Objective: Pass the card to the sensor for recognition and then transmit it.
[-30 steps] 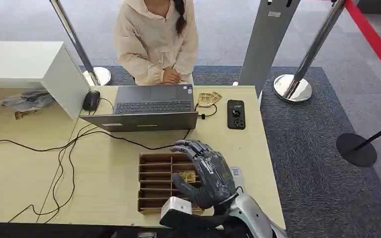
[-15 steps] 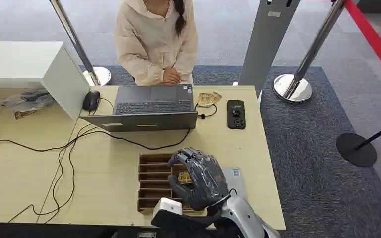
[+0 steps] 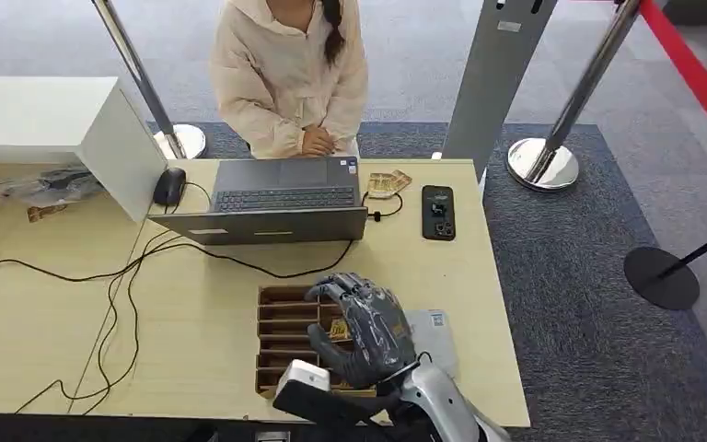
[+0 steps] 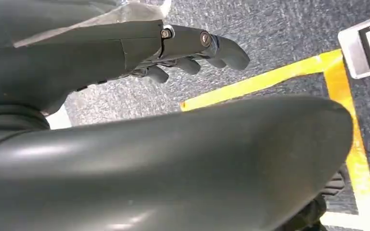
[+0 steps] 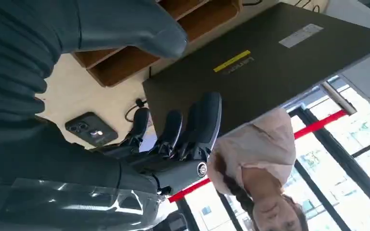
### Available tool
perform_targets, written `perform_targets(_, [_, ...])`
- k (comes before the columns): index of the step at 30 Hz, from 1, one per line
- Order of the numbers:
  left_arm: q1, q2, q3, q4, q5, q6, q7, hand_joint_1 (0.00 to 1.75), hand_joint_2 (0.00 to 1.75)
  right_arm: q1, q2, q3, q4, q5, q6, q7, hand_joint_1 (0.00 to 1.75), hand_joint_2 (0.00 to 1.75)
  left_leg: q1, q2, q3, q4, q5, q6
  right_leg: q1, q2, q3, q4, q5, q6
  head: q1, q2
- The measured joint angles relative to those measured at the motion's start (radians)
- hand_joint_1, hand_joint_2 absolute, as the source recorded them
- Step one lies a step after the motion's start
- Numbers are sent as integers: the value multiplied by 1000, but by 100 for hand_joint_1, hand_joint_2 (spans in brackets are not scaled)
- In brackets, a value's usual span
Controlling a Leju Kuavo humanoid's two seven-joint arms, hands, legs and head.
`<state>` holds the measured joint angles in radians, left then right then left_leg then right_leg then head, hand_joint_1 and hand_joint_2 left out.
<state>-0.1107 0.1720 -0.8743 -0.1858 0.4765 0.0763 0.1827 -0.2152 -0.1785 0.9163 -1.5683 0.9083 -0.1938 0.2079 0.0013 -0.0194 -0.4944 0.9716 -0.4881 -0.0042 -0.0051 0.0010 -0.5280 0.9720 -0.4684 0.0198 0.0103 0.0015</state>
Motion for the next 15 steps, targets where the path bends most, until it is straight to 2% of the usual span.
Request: perform_targets(15, [0, -1, 0, 0, -7, -23, 53, 0, 0, 11, 10, 4, 38, -58, -12, 58, 101, 175, 0, 0, 0, 0, 0, 0, 0, 0, 0, 0, 0, 0, 0, 0])
